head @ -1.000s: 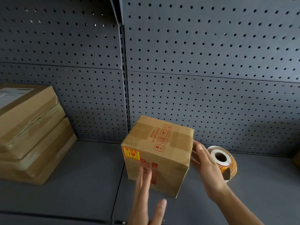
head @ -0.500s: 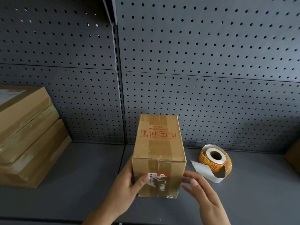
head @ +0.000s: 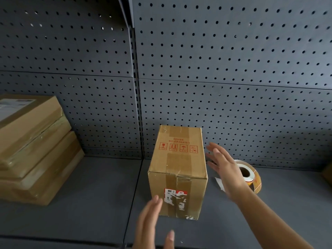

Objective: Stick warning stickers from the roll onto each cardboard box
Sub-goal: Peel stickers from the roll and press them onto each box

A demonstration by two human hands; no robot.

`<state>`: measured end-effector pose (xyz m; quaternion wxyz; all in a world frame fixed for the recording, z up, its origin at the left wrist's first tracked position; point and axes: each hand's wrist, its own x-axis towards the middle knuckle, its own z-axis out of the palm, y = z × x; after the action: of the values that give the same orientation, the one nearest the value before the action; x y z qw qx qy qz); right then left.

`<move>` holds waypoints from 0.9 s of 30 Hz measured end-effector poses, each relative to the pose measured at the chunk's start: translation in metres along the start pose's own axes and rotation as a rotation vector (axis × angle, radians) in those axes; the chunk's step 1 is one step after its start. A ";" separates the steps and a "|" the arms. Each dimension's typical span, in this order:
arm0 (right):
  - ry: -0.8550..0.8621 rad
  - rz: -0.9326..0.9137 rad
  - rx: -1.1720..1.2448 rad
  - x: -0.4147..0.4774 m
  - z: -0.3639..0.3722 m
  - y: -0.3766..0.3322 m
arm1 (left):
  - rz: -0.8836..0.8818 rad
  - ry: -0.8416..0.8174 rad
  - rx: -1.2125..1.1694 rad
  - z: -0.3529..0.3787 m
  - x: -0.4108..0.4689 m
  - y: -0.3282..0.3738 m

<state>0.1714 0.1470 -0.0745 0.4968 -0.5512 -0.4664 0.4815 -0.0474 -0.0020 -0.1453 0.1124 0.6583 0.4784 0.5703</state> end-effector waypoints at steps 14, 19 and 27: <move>-0.002 -0.034 -0.047 -0.058 -0.002 0.009 | -0.349 -0.190 -0.135 -0.011 0.042 -0.012; -0.042 -0.088 -0.129 -0.081 -0.006 0.028 | -0.413 -0.379 -0.184 -0.024 0.072 -0.033; -0.151 -0.121 -0.168 -0.088 0.003 0.030 | -0.450 -0.357 -0.113 -0.028 0.082 -0.031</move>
<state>0.1602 0.0576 -0.0986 0.4405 -0.5240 -0.5734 0.4502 -0.0955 0.0654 -0.1049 0.3547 0.6183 0.5525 0.4320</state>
